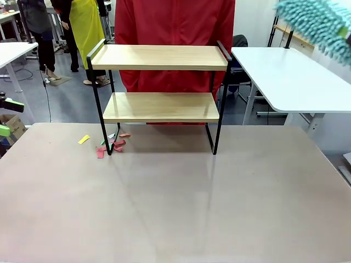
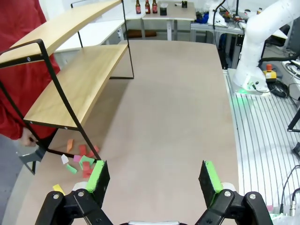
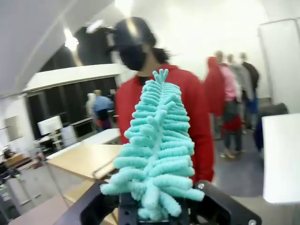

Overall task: Clean the shelf.
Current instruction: Hand the Duster back to the human.

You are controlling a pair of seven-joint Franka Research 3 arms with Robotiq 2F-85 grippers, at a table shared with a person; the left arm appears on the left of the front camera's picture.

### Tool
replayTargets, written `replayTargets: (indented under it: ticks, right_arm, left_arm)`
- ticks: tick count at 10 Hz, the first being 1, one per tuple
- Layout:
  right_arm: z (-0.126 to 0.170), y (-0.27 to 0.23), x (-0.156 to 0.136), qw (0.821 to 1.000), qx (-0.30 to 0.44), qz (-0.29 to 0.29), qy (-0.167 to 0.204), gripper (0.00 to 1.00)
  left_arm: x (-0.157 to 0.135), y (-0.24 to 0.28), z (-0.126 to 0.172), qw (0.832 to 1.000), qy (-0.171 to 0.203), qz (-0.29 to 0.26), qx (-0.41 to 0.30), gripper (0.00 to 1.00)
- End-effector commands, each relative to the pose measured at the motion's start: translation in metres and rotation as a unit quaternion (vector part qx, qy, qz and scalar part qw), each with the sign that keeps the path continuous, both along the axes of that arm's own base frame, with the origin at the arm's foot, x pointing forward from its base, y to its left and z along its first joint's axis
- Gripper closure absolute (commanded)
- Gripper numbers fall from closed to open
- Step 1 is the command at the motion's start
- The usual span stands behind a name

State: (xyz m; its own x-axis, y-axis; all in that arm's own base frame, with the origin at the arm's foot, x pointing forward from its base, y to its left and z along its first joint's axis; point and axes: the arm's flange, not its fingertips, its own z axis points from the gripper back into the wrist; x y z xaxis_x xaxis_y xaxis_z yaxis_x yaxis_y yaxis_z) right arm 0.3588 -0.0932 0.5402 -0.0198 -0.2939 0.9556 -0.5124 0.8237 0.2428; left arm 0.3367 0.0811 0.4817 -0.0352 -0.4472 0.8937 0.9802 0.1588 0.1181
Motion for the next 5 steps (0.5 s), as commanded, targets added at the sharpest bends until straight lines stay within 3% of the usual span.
replayTargets:
  ticks: [1, 3, 5]
  right_arm:
    - [-0.026, 0.01, -0.029, 0.998, -0.002, -0.065, 0.007, 0.84]
    - [-0.041, 0.002, -0.033, 0.994, -0.035, -0.096, 0.028, 0.84]
    - [-0.064, -0.002, -0.038, 0.989, -0.071, -0.108, 0.074, 0.84]
  left_arm:
    - [0.0, -0.002, 0.002, 1.0, -0.005, 0.003, -0.013, 0.0]
    - [0.0, -0.002, 0.002, 1.0, -0.005, 0.003, -0.013, 0.0]
    - [0.0, -0.002, 0.002, 1.0, -0.005, 0.003, -0.013, 0.0]
